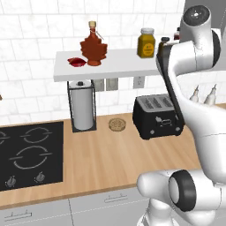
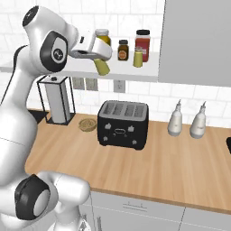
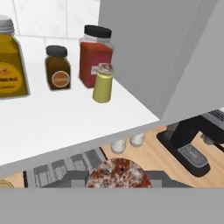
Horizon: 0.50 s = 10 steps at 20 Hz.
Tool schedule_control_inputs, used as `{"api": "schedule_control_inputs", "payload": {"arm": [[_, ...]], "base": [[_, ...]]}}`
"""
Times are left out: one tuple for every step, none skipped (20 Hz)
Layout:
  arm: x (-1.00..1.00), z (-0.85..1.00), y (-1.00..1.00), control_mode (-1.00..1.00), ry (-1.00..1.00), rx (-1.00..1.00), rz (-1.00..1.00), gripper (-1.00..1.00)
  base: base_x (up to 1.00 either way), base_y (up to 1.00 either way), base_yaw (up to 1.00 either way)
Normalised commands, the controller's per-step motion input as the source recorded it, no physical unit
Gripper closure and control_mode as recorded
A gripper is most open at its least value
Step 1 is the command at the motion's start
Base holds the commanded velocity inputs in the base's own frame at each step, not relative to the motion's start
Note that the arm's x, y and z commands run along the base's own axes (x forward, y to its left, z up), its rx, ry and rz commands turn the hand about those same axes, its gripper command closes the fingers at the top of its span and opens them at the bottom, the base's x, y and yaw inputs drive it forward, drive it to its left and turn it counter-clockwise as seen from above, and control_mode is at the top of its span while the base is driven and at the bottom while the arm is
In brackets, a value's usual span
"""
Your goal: Put the shaker and condiment bottle from the counter next to their counterparts in the cabinet.
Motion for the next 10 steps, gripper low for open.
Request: {"api": "schedule_control_inputs", "payload": {"arm": [[0.63,0.00,0.00,-1.00,0.05,0.00,0.07,1.00],[0.49,0.14,0.00,-1.00,0.05,0.01,0.08,1.00],[0.57,0.36,0.00,-1.00,0.08,0.03,0.07,1.00],[0.48,0.40,0.00,-1.00,0.04,0.03,0.07,1.00],[0.47,0.48,0.00,-1.00,0.00,0.02,0.04,1.00],[0.20,0.26,0.00,-1.00,0.00,0.00,0.06,1.00],[0.00,0.00,0.00,-1.00,0.00,-0.07,0.02,1.00],[0.03,0.00,0.00,-1.00,0.01,0.00,0.00,1.00],[0.34,0.00,0.00,-1.00,0.15,0.00,0.00,1.00],[0.49,0.13,0.00,-1.00,0.24,0.03,0.00,1.00]], "base": [[0.00,0.00,0.00],[0.00,0.00,0.00],[0.00,0.00,0.00],[0.00,0.00,0.00],[0.00,0.00,0.00],[0.00,0.00,0.00],[0.00,0.00,0.00],[0.00,0.00,0.00],[0.00,0.00,0.00],[0.00,0.00,0.00]]}}
